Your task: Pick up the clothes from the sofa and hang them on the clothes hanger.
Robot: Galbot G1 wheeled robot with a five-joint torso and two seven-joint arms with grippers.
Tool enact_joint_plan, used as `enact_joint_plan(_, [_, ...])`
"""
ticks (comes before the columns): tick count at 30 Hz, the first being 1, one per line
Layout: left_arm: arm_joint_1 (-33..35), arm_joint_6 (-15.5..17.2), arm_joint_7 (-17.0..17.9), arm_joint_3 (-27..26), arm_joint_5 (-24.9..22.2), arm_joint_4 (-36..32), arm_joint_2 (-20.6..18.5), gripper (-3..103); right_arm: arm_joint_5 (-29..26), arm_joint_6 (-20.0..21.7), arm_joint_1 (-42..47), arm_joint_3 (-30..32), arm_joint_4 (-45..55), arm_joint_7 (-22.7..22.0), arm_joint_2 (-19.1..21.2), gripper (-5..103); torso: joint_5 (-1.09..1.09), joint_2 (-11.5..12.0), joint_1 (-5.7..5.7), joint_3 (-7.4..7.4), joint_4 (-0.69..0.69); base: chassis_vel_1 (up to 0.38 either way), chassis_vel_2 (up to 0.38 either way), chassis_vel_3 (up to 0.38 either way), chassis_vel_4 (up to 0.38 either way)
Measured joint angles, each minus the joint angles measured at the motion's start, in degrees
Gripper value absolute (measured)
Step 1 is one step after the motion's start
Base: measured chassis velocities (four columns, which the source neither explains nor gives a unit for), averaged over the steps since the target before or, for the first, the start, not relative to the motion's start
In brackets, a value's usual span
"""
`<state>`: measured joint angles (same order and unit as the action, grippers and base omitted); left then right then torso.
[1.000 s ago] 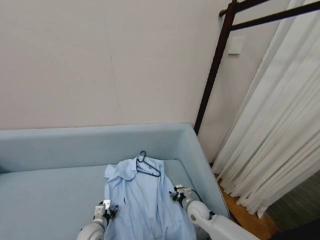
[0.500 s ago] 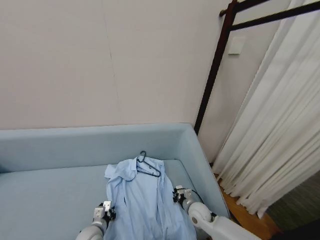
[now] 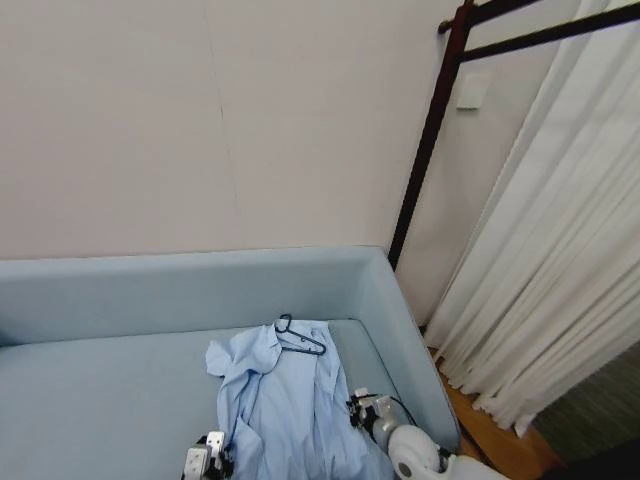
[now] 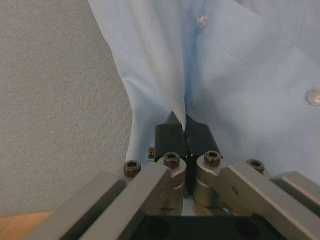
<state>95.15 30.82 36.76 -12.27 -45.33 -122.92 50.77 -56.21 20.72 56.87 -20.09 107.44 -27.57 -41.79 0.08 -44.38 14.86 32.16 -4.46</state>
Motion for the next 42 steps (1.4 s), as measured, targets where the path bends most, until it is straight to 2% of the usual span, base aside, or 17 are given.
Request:
enact_joint_plan(7, [-1.15,0.95,1.93,0.29,-0.07,0.17,0.1,-1,0.1,0.45,-0.9,0.01,-0.42,-0.61,-0.77,0,0.0,0.0,0.0,0.0,0.01,0.0,0.0,0.0,0.0])
enact_joint_plan(9, [-3.35,0.87,4.54,0.21,-1.57,1.2,0.1,10,0.41,1.06,-1.87,0.25,-1.81,-1.27,-1.77,2,0.0,0.0,0.0,0.01,0.0,0.0,0.0,0.0,0.0])
enact_joint_plan(10, [-4.54,0.69,5.51,-0.04,-2.27,1.43,0.1,15,0.4,1.15,-2.33,0.59,-2.14,-2.01,-2.13,8,-0.01,0.0,0.0,0.01,0.01,0.0,0.0,0.0,0.0])
enact_joint_plan(11, [-4.93,0.64,5.71,-0.2,-2.47,1.45,0.07,15,0.34,1.21,-2.46,0.76,-2.16,-2.28,-2.23,13,-0.01,0.0,0.0,0.01,0.0,0.0,0.0,0.0,0.0])
enact_joint_plan(12, [-4.93,0.64,5.71,-0.2,-2.47,1.45,0.07,15,0.34,1.21,-2.46,0.76,-2.16,-2.28,-2.23,13,-0.01,0.0,0.0,0.01,0.0,0.0,0.0,0.0,0.0])
enact_joint_plan(15, [-7.18,1.34,6.73,-2.56,-5.09,-0.49,-0.68,32,-0.24,2.29,-3.14,2.8,-0.74,-3.39,-1.71,29,0.0,0.0,0.01,0.01,0.0,0.0,0.0,0.0,0.0])
enact_joint_plan(17, [-7.41,1.65,7.02,-3.06,-5.73,-1.24,-0.83,32,-0.45,2.55,-3.2,3.14,-0.21,-3.52,-1.44,29,-0.01,0.0,0.0,0.01,-0.01,0.0,0.0,0.0,0.0])
enact_joint_plan(21, [-9.06,2.51,8.08,-4.47,-8.01,-4.14,-1.47,54,-2.73,2.97,-5.9,4.33,1.35,-3.91,-1.1,50,-0.01,0.0,0.0,0.01,-0.01,0.0,0.0,0.0,0.0])
enact_joint_plan(24, [-11.41,1.01,8.01,-4.28,-9.02,-4.01,-1.64,59,-4.65,2.84,-10.12,4.06,-0.58,-4.2,-2.72,56,0.0,0.0,0.0,0.01,-0.01,0.0,0.0,0.0,0.0])
enact_joint_plan(27, [-16.25,-1.94,5.76,-3.28,-10.54,-1.87,-1.95,75,-8.34,2.74,-17.28,3.06,-6.13,-4.56,-6.72,72,-0.02,0.01,0.01,0.02,0.01,0.0,0.0,0.0,0.0])
enact_joint_plan(29, [-17.11,-2.26,4.86,-3.13,-10.79,-1.42,-2.05,75,-8.97,2.69,-18.71,2.82,-7.77,-4.55,-7.7,72,-0.02,0.0,0.01,0.02,0.01,0.0,0.0,0.0,0.0])
enact_joint_plan(31, [-21.09,-3.24,0.12,-2.26,-11.68,1.32,-2.48,86,-9.91,1.92,-23.59,1.81,-15.03,-3.77,-11.86,84,-0.02,0.0,0.02,0.02,0.01,0.0,0.0,0.0,0.0])
enact_joint_plan(32, [-22.44,-3.52,-1.69,-1.92,-11.77,2.4,-2.66,91,-9.94,1.67,-25.04,1.48,-17.81,-3.27,-13.34,84,-0.02,0.01,0.02,0.02,0.01,0.0,0.0,0.0,0.0])
enact_joint_plan(33, [-22.44,-3.52,-1.69,-1.92,-11.77,2.4,-2.66,91,-9.94,1.67,-25.04,1.48,-17.81,-3.27,-13.34,84,-0.02,0.01,0.02,0.02,0.01,0.0,0.0,0.0,0.0])
enact_joint_plan(34, [-23.1,-3.62,-2.82,-1.79,-11.77,3.01,-2.76,96,-9.94,1.5,-25.92,1.26,-19.62,-2.91,-14.3,93,-0.01,0.01,0.02,0.02,0.0,0.0,0.0,0.0,0.0])
enact_joint_plan(35, [-23.98,-3.72,-4.54,-1.63,-11.62,4.1,-2.85,98,-9.68,1.09,-27.35,0.77,-23.34,-2.16,-16.42,97,-0.02,0.01,0.03,0.02,0.0,0.0,0.0,0.0,0.0])
enact_joint_plan(42, [-23.58,-3.73,-5.49,-1.71,-11.11,5.33,-3.03,100,-6.88,0.03,-28.45,-0.49,-31.56,-1.6,-22.28,100,-0.02,0.0,0.02,0.01,0.01,0.0,0.0,0.0,0.0])
